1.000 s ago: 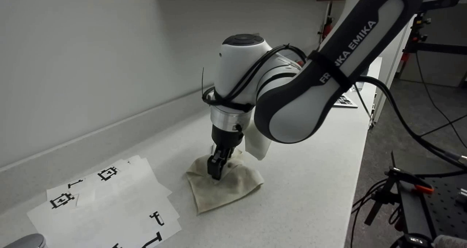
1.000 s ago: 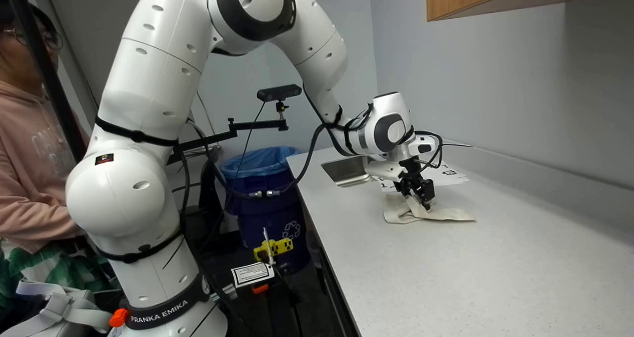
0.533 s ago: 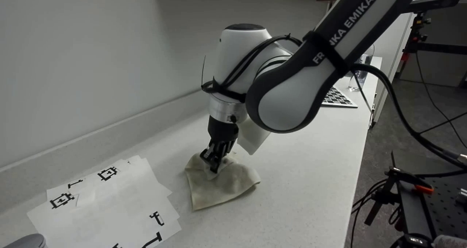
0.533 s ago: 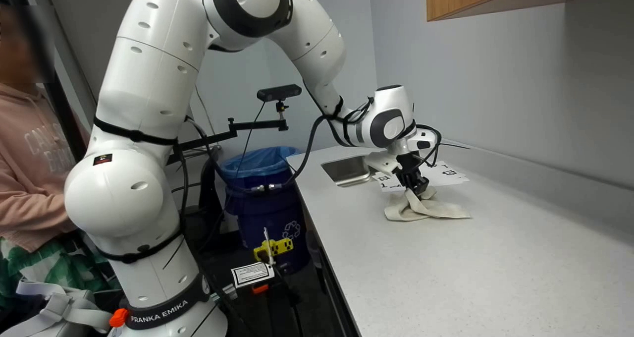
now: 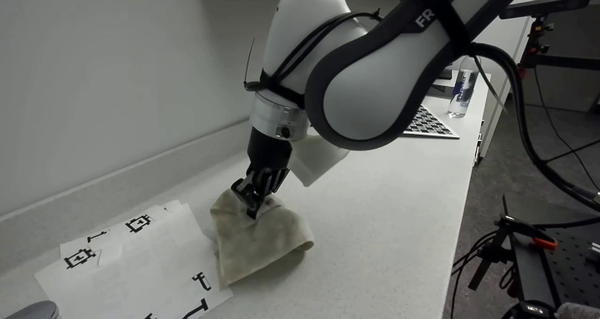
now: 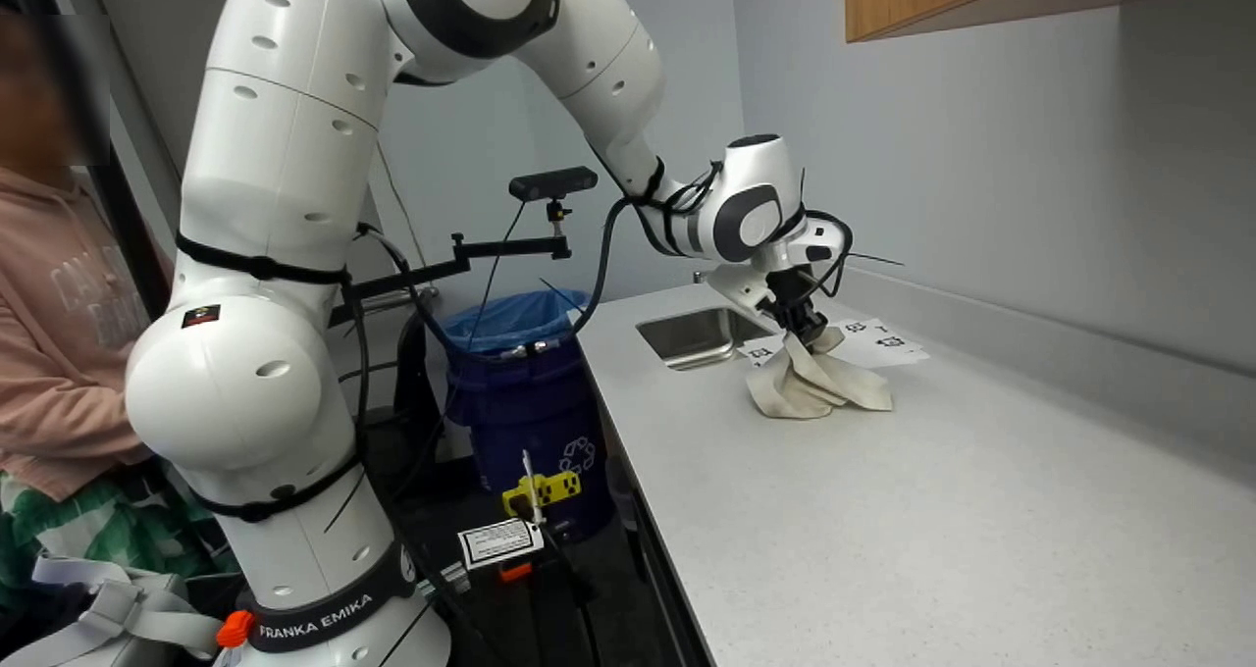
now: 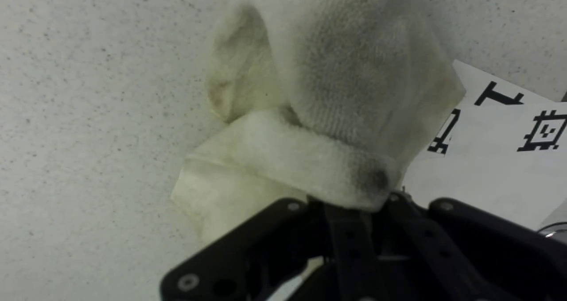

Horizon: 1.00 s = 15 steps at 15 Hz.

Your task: Use the towel to wipe the countertop

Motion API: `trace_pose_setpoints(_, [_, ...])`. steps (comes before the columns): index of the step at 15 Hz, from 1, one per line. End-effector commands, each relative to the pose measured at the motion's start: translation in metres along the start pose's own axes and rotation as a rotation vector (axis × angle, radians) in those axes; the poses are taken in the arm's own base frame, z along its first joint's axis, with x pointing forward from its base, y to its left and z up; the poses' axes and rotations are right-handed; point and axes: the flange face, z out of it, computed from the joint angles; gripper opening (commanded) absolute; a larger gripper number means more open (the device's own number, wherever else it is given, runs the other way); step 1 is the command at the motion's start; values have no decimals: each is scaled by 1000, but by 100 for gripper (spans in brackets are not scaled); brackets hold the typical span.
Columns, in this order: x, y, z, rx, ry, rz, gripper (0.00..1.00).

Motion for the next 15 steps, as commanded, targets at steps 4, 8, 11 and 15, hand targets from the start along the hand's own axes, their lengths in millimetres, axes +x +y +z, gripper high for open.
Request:
trace_pose_setpoints(4, [4,8,16,9,20,13,2])
trace_pose_setpoints(8, [-2,22,42,-18,2,16,2])
trace_pose_setpoints(11, [-5,35,55,-24,0,43,2])
trace_pose_setpoints(15, [-7,60,59,-60,18,67,2])
